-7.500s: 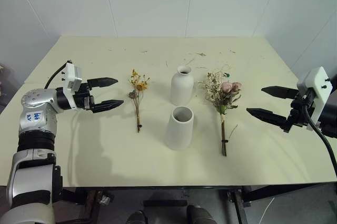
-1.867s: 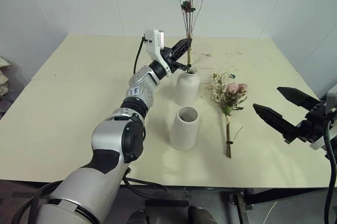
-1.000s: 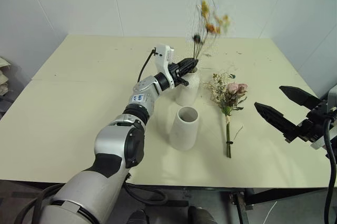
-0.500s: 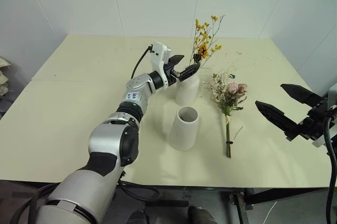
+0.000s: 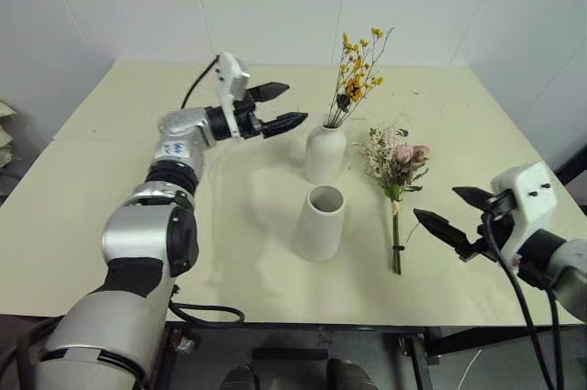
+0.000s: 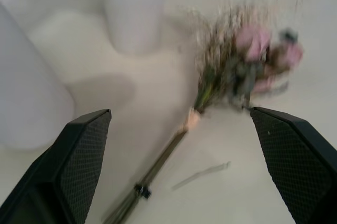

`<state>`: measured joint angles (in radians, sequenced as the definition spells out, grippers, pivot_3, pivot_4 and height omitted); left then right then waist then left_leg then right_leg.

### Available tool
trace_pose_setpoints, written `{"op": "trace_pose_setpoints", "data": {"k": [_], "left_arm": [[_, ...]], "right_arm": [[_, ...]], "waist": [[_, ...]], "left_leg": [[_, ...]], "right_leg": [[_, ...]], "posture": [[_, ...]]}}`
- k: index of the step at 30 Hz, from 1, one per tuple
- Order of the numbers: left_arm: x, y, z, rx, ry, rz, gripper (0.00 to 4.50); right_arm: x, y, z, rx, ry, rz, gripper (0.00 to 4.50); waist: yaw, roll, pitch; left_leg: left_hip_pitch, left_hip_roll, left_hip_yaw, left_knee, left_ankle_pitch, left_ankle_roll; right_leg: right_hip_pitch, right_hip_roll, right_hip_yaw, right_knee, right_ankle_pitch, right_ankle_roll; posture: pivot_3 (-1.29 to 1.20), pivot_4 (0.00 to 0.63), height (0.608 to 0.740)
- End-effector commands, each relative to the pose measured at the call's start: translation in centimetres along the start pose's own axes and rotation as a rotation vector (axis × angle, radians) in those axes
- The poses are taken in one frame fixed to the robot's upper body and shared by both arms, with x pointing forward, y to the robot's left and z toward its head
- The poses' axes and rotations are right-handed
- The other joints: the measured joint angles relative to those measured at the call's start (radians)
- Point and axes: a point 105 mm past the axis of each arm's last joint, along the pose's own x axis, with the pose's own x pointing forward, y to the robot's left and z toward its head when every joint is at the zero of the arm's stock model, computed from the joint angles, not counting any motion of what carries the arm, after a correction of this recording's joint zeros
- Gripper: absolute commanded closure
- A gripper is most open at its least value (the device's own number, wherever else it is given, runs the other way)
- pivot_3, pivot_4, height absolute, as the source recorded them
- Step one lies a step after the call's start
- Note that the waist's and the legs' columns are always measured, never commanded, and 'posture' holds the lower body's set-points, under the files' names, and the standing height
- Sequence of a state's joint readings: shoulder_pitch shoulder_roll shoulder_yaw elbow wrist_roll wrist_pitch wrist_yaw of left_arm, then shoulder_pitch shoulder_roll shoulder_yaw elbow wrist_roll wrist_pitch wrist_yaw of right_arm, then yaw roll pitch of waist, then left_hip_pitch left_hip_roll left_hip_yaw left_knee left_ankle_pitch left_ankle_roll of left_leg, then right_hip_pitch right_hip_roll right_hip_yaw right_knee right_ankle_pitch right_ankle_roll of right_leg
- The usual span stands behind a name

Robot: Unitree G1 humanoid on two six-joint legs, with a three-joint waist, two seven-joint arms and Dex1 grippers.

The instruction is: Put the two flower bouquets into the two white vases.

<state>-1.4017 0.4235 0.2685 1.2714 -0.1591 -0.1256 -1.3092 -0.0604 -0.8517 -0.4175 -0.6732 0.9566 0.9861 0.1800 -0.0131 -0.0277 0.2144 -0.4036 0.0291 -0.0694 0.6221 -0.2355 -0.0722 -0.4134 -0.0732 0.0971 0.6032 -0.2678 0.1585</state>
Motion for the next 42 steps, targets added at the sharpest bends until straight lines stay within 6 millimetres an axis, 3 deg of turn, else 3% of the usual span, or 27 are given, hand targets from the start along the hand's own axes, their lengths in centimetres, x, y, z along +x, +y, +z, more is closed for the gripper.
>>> {"op": "trace_pose_setpoints", "data": {"k": [1,4,8,14,22,28,34,37,42], "left_arm": [[-2.8,-0.9,1.2,0.005,-0.008,-0.115,0.03],[-3.9,-1.2,0.8,0.005,0.033,-0.142,0.03],[-6.8,-2.0,0.7,-0.075,0.064,-0.186,0.03],[-9.7,-3.8,0.5,-0.105,0.080,-0.215,0.03],[-13.7,-6.0,0.9,-0.142,0.071,-0.196,0.03],[-15.1,-8.0,1.5,-0.138,0.056,-0.201,0.03],[-15.1,-9.2,1.5,-0.148,0.022,-0.177,0.03],[-14.9,-10.0,1.6,-0.160,0.011,-0.180,0.00],[-15.0,-10.5,1.7,-0.166,0.009,-0.174,0.00]], "right_arm": [[0.9,-0.8,-1.1,0.042,0.077,-0.067,0.00],[1.6,-1.5,-1.3,0.064,0.108,-0.104,0.00],[4.8,-2.5,-0.5,0.106,0.152,-0.155,0.00],[6.9,-2.3,0.9,0.138,0.181,-0.115,0.00],[9.1,-1.6,0.6,0.141,0.268,-0.069,0.00],[10.2,-1.1,0.2,0.117,0.304,-0.042,0.00],[11.1,-0.5,-0.1,0.083,0.330,-0.020,0.00],[11.7,-0.6,0.0,0.059,0.319,-0.040,0.61],[12.3,-0.5,-0.3,0.066,0.307,-0.059,2.28]], "waist": [[-0.001,0.000,0.000],[-0.002,0.000,0.000],[-0.014,0.000,0.000],[-0.024,0.000,0.000],[-0.024,0.000,0.000],[-0.024,0.000,0.000],[-0.025,0.000,0.000],[-0.026,0.000,0.000],[-0.032,0.000,0.000]], "left_leg": [[0.000,0.000,0.000,0.000,0.000,0.000],[0.000,0.000,0.000,0.000,0.000,0.000],[0.001,0.000,0.000,0.003,0.001,0.001],[0.001,0.001,-0.001,-0.001,0.001,0.001],[-0.001,0.002,-0.001,-0.002,0.001,0.002],[-0.001,0.002,0.000,-0.002,0.001,0.002],[-0.001,0.002,0.000,-0.002,0.001,0.002],[-0.001,0.002,0.000,-0.002,0.001,0.002],[-0.001,0.002,0.000,-0.002,0.001,0.002]], "right_leg": [[0.000,0.000,0.000,0.001,0.000,0.000],[0.000,0.000,0.000,0.002,-0.001,-0.001],[0.000,0.000,0.000,0.004,0.000,-0.001],[-0.004,0.000,0.000,0.010,-0.001,-0.003],[-0.006,0.000,0.000,0.012,-0.002,-0.004],[-0.006,0.000,0.000,0.009,-0.002,-0.004],[-0.006,0.000,0.000,0.009,-0.002,-0.004],[-0.006,0.000,0.000,0.009,-0.003,-0.004],[-0.007,0.001,0.000,0.009,-0.003,-0.005]], "posture": [[0.00,0.150,0.740],[0.00,0.150,0.740],[0.00,0.150,0.740],[0.00,0.150,0.740],[0.00,0.150,0.740],[0.00,0.150,0.740],[0.00,0.150,0.740],[0.00,0.150,0.740],[0.00,0.150,0.740]]}}
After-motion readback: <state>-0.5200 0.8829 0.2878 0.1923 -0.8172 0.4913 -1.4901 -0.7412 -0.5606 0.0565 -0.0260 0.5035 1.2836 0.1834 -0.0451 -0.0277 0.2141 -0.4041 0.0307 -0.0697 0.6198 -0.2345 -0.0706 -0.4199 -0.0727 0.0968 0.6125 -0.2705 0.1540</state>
